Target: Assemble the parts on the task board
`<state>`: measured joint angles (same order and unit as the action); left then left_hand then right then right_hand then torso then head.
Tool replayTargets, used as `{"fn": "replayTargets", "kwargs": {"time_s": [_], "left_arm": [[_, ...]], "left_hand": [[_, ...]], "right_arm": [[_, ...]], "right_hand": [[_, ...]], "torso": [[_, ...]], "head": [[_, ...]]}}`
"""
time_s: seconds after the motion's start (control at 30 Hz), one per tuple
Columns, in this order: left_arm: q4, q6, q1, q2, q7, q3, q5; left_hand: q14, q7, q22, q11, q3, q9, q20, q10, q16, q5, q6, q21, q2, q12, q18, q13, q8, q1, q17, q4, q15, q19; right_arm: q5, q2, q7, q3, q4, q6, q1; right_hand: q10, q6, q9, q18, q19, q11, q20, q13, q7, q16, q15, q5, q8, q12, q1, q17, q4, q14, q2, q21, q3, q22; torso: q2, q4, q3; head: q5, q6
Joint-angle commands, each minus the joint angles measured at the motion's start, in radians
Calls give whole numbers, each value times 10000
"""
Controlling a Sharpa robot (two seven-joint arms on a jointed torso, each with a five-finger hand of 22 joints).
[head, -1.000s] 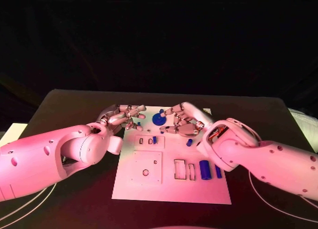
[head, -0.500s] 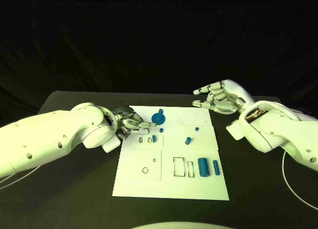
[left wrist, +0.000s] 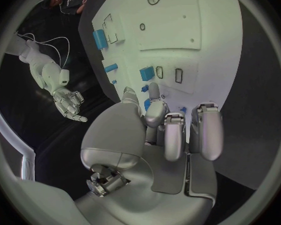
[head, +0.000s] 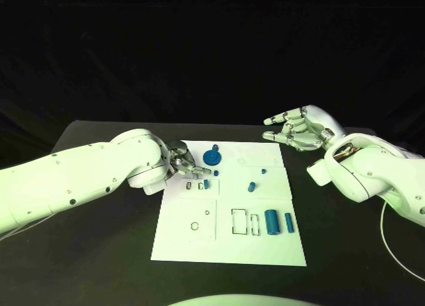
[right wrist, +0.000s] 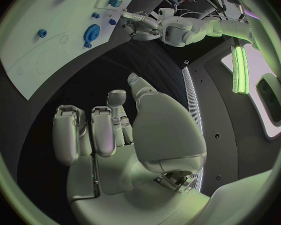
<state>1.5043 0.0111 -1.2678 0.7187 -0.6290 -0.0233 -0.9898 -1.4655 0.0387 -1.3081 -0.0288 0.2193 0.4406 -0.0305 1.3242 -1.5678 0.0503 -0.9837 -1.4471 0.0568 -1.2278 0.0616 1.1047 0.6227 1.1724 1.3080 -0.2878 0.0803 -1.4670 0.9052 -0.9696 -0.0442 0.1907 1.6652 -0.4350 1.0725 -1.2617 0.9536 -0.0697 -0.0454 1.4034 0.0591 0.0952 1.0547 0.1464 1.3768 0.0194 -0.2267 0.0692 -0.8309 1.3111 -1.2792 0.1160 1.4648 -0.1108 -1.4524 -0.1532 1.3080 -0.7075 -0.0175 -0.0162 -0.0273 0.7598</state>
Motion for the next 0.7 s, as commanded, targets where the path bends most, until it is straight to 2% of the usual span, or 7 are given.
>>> {"fn": "replayTargets", "kwargs": {"time_s": [0.03, 0.13, 0.33, 0.43, 0.7], "left_arm": [[-107, 627, -15, -121, -297, 2, -460], [-234, 842, -16, -247, -320, 0, -478], [-445, 1196, -16, -495, -346, -4, -465], [-516, 1340, -16, -580, -355, -4, -526], [-605, 1486, -16, -731, -363, -2, -585]], "left_hand": [[-1052, 0, -624, -7, 62, 42, 86, 54, -30, -7, 64, 37, 87, 3, -176, -23, 62, 21, 2628, -9, 78, -257], [-1052, -3, -659, -14, 56, 161, 93, 37, -30, -2, 140, 20, 135, 15, -183, -21, 141, 182, 2628, 24, 86, -280], [-1052, -6, -703, -15, 77, 240, 98, 49, -30, -1, 182, -3, 130, -5, -193, 17, 194, 257, 2628, 30, 88, -302], [-1052, -9, -741, -17, 93, 266, 100, 71, -30, -2, 186, -27, 123, -35, -201, 59, 215, 262, 2628, 23, 89, -319], [-1052, -19, -781, -25, 130, 328, 104, 109, -30, -2, 186, -50, 123, -82, -209, 123, 266, 255, 2628, 3, 94, -339]], "right_arm": [[-43, 23, 17, -4, -30, 214, -6], [-22, 38, 57, -6, -58, 223, -9], [0, 85, 97, -10, -102, 252, -16], [3, 108, 109, -13, -118, 269, -21], [7, 174, 144, -16, -178, 316, -44]], "right_hand": [[-25, 63, -15, -141, -35, -24, -12, -19, 4, -78, -24, -83, 47, -32, 43, 20, -2, 438, 39, 73, 75, 160], [-28, 72, -15, -142, -34, -27, -16, -30, 0, -85, -20, -118, 48, -28, 46, 25, 2, 438, 46, 76, 85, 158], [-36, 79, -14, -144, -39, -31, -20, -38, -3, -95, -15, -170, 47, -33, 48, 33, 7, 438, 51, 84, 103, 146], [-36, 79, -14, -144, -39, -31, -20, -38, -3, -95, -15, -170, 47, -33, 48, 33, 7, 438, 51, 84, 103, 146], [-35, 80, -14, -145, -43, -31, -21, -43, -3, -98, -14, -177, 46, -28, 48, 36, 8, 438, 53, 87, 105, 140]], "torso": [[-8, 12, -5], [-7, 12, 3], [-19, 1, -10], [-16, -3, -4], [-21, -12, -8]], "head": [[9, 39], [13, 55], [37, 120], [42, 136], [62, 183]]}}
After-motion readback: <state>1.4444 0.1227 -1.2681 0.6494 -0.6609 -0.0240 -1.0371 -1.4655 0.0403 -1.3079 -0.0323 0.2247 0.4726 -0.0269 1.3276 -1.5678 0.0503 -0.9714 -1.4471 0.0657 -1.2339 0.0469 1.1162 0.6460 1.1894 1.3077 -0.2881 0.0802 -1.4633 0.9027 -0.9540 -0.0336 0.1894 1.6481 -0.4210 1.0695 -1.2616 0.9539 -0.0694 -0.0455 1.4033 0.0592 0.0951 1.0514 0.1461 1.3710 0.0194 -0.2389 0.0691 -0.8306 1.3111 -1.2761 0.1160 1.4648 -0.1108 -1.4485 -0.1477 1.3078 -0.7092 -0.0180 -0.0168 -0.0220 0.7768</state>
